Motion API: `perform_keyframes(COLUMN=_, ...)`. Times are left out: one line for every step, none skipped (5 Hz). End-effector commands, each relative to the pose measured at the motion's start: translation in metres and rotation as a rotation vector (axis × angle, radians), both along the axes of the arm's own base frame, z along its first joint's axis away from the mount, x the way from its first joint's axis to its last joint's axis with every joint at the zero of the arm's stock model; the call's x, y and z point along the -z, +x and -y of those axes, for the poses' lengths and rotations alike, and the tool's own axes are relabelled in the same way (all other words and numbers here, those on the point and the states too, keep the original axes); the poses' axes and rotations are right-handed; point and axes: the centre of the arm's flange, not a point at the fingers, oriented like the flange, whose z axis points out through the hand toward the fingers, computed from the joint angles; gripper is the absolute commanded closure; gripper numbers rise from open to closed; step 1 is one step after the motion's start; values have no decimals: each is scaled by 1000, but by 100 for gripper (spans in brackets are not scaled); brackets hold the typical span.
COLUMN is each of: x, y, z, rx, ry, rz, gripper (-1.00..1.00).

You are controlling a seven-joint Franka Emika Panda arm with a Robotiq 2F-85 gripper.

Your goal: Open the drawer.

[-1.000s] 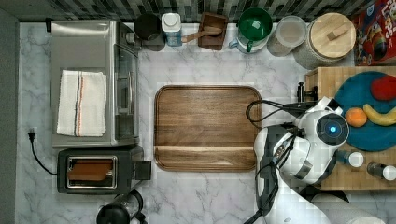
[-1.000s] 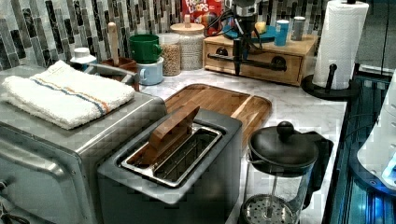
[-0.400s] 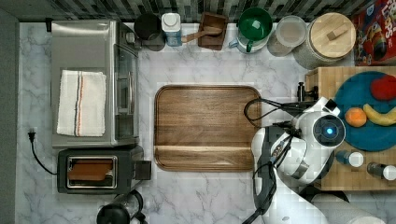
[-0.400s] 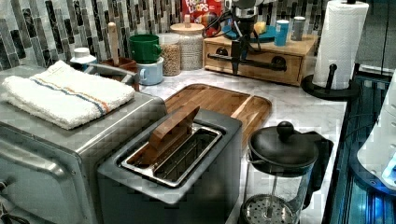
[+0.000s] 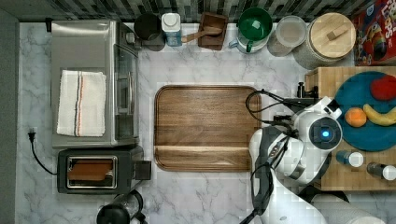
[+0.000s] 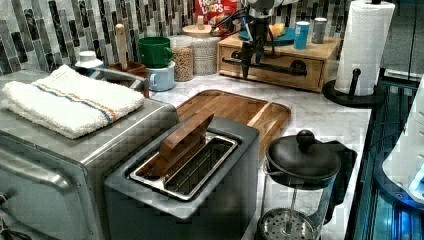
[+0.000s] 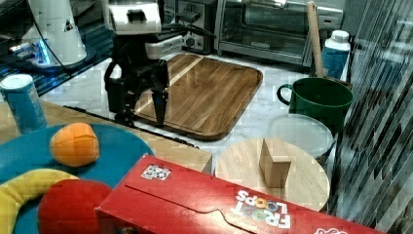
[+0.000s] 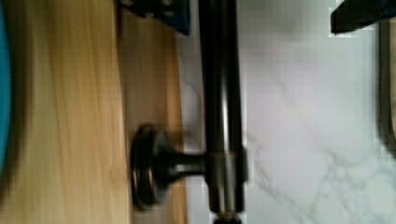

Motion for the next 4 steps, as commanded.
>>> perform_keyframes(x=25, y=19, z=-125, rx=-103, ry=36, rz=40, gripper=-100)
perform_keyframes(x=32, y=18, z=-150, rx=-111, ry=40, rz=31, gripper=-100)
perform_keyframes(x=38, y=18, z=-183, rx=-110, ry=88, rz=26, gripper=-100)
perform_keyframes(x=38, y=19, z=-221, rx=-55, ry=115, rz=15, gripper=-100)
